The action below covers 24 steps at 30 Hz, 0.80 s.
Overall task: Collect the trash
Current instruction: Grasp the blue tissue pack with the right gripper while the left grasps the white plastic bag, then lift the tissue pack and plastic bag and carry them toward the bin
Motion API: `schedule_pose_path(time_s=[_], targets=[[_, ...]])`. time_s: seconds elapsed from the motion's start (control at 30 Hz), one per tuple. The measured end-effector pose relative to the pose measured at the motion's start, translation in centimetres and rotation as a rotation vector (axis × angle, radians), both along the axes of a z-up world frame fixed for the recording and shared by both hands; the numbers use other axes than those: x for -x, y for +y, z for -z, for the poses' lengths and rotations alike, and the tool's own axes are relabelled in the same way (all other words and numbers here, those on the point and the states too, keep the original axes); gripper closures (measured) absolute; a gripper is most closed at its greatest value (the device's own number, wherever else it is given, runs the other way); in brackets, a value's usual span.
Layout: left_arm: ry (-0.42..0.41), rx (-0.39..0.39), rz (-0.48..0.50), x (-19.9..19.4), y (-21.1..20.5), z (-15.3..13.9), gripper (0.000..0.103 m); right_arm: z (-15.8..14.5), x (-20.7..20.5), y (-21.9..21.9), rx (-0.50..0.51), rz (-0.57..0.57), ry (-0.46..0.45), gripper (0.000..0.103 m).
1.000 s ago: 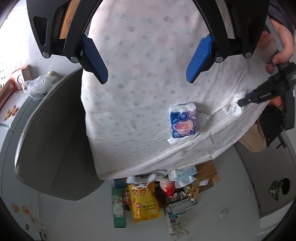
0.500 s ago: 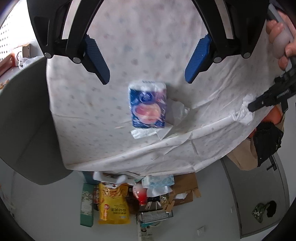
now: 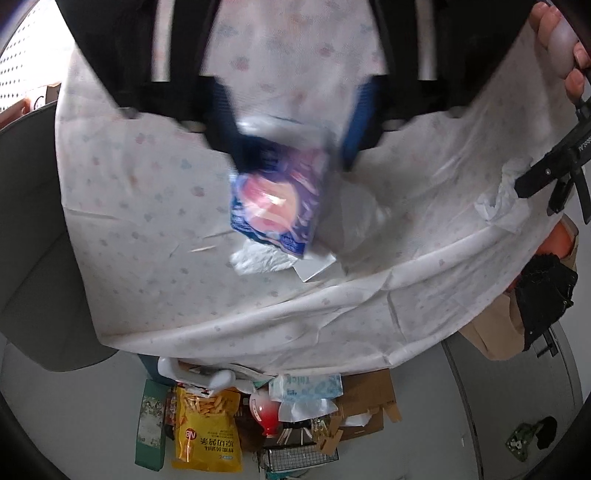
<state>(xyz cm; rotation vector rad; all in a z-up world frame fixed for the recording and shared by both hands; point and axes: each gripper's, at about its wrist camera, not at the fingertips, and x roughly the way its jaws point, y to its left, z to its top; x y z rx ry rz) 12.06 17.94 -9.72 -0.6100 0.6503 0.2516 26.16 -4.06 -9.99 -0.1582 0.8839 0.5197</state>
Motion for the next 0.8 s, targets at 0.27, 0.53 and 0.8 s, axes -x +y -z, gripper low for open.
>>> schedule_pose_path(time_s=[0.27,0.53,0.8], targets=[[-0.022,0.005,0.023,0.0,-1.0,-0.6,0.094,-0.9,1.6,-2.2,-0.053,0.002,0.025,0.080],[-0.044,-0.002,0.057,-0.1,-2.7,-1.8,0.094,-2.9,4.2,-5.6,-0.125,0.032,-0.001,0.081],[-0.060,-0.011,0.116,-0.7,-5.6,-2.8,0.094,-4.2,6.4,-8.7,-0.169,0.066,-0.028,0.081]])
